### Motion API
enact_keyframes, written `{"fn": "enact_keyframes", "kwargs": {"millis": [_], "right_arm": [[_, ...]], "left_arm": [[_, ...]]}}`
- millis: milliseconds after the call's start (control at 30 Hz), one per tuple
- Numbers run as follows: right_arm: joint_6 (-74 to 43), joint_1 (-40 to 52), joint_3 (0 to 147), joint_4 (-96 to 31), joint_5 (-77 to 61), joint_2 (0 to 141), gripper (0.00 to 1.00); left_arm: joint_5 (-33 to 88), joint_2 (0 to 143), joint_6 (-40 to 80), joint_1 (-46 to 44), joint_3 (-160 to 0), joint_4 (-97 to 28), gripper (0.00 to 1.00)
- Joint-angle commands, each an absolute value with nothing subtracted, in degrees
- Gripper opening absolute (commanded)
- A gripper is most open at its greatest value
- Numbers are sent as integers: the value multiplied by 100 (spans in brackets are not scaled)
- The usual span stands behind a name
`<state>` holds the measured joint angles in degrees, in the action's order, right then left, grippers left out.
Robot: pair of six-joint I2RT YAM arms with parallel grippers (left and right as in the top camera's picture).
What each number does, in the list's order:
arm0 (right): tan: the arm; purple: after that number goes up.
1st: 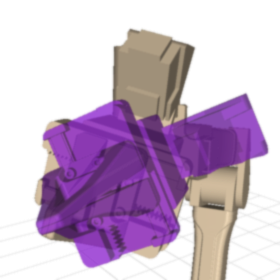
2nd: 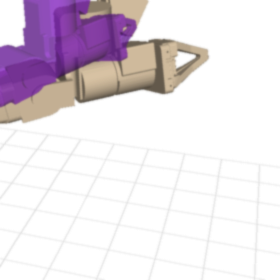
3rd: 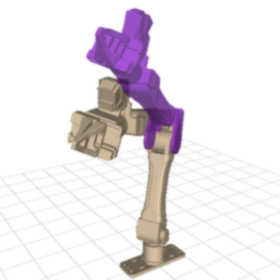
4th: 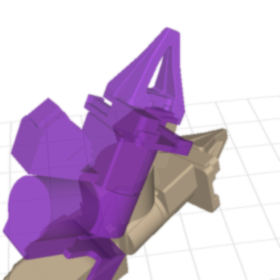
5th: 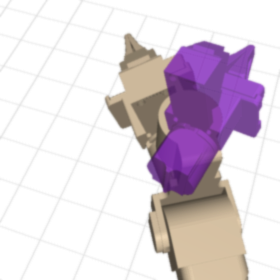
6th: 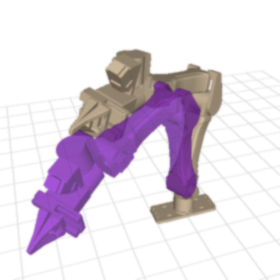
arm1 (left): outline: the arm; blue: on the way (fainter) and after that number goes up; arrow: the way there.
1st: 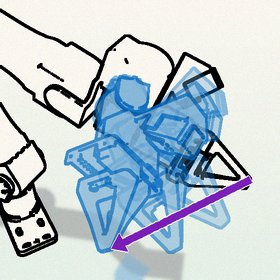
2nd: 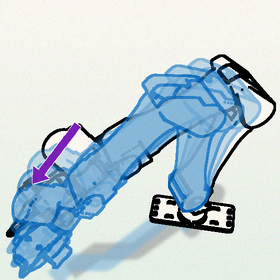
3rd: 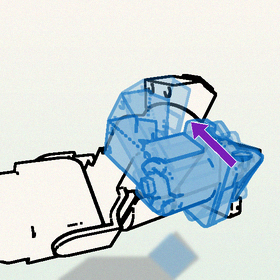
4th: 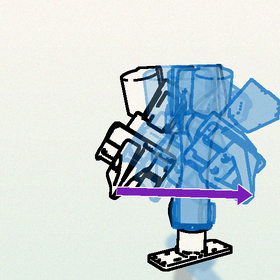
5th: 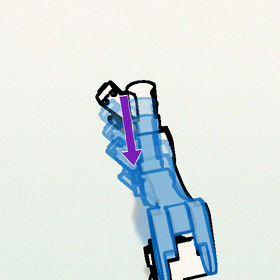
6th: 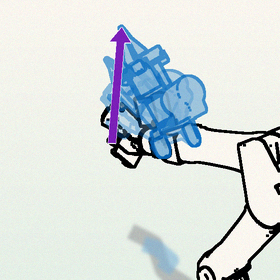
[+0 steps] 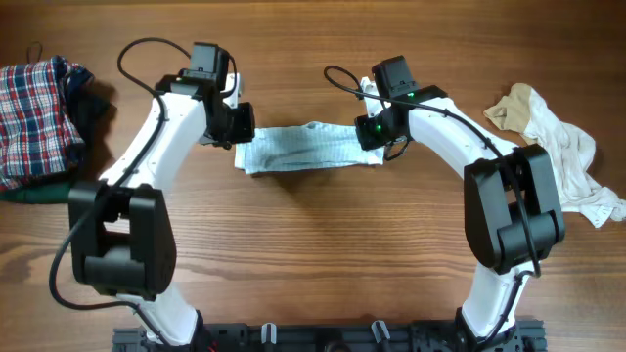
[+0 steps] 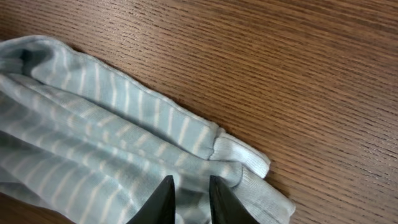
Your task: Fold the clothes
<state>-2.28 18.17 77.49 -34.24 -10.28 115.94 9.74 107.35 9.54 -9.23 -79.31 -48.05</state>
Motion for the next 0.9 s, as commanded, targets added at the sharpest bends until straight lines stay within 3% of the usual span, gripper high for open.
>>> {"fn": "enact_keyframes", "kwargs": {"millis": [0, 733, 867], "right_arm": [[-167, 1798, 7826, -3433, -1041, 11681, 26], [-165, 1798, 7826, -3457, -1041, 11681, 28], [-165, 1798, 7826, -3463, -1041, 11681, 28]], "left_arm": [[1048, 11039, 950, -991, -7710, -4722, 34], [1090, 11754, 947, -1028, -7701, -4475, 39], [1081, 11723, 945, -980, -7734, -4436, 29]]}}
